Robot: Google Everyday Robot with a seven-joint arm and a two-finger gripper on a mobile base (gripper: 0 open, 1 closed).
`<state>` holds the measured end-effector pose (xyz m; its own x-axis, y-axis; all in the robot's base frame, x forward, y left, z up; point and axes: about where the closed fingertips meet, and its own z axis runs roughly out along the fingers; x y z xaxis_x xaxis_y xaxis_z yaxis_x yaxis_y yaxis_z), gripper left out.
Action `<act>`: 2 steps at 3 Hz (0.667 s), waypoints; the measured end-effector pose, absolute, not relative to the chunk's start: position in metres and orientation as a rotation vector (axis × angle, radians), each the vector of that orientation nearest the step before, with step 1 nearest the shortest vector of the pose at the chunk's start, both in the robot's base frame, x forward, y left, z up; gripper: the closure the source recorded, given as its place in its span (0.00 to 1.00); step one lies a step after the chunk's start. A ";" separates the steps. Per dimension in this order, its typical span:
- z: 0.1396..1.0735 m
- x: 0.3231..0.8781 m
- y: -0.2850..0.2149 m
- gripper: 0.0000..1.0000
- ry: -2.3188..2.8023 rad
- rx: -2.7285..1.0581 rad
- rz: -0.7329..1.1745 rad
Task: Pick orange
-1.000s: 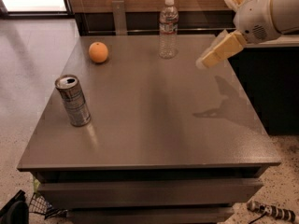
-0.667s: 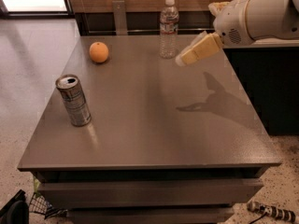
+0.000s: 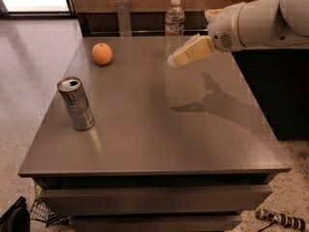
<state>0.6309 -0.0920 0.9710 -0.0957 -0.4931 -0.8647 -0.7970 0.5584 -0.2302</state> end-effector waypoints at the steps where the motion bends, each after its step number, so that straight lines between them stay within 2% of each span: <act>1: 0.958 0.639 -0.080 0.00 1.756 -1.078 0.410; 2: 0.928 0.653 -0.047 0.00 1.744 -1.067 0.503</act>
Offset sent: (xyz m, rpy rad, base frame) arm 0.0478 0.0900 -0.0866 0.1829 0.0971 0.0928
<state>0.6531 -0.0468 0.9280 -0.1220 -0.4284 -0.8953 -0.8391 0.5263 -0.1375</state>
